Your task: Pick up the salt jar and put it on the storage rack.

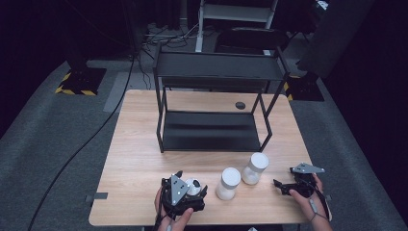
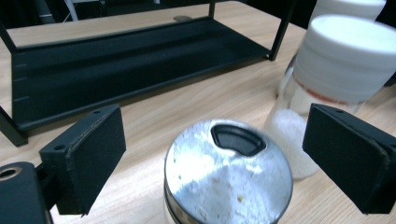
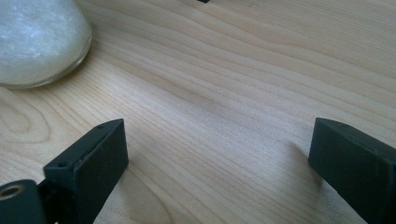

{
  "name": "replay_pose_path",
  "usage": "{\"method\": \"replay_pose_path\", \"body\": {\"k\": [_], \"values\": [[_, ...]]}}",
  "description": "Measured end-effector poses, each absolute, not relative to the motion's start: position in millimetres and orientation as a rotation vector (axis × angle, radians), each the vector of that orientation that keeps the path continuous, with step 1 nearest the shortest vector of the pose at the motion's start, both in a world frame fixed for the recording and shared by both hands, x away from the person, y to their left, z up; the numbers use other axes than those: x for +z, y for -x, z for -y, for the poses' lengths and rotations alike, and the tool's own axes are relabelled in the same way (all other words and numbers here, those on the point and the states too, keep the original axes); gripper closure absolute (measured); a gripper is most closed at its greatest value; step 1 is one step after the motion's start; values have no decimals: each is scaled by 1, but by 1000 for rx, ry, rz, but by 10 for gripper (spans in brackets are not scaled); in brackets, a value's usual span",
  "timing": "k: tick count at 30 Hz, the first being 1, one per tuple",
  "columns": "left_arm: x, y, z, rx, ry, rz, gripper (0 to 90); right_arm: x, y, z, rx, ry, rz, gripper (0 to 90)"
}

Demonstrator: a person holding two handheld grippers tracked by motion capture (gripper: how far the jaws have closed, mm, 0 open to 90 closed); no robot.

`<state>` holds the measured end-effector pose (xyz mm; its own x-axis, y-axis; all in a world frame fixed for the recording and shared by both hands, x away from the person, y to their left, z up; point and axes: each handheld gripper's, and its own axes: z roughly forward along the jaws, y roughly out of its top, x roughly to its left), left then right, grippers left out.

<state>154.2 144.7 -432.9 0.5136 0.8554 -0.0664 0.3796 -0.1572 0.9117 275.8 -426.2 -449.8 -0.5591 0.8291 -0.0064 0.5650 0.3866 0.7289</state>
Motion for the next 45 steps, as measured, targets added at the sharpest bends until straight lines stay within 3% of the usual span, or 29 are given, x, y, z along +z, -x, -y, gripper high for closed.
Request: {"method": "replay_pose_path", "body": {"k": [18, 33, 39, 45], "values": [[-447, -157, -142, 566, -1827, -1060, 65, -450, -276, 426, 982, -1208, -2281, 45], [-456, -161, -137, 541, -1862, -1081, 139, -450, -276, 426, 982, -1207, -2281, 45], [-458, -159, -137, 552, -1858, -1091, 289, -450, -276, 426, 982, -1206, -2282, 42], [-457, -158, -135, 561, -1862, -1095, 292, -450, -276, 426, 982, -1206, -2282, 42]]}}
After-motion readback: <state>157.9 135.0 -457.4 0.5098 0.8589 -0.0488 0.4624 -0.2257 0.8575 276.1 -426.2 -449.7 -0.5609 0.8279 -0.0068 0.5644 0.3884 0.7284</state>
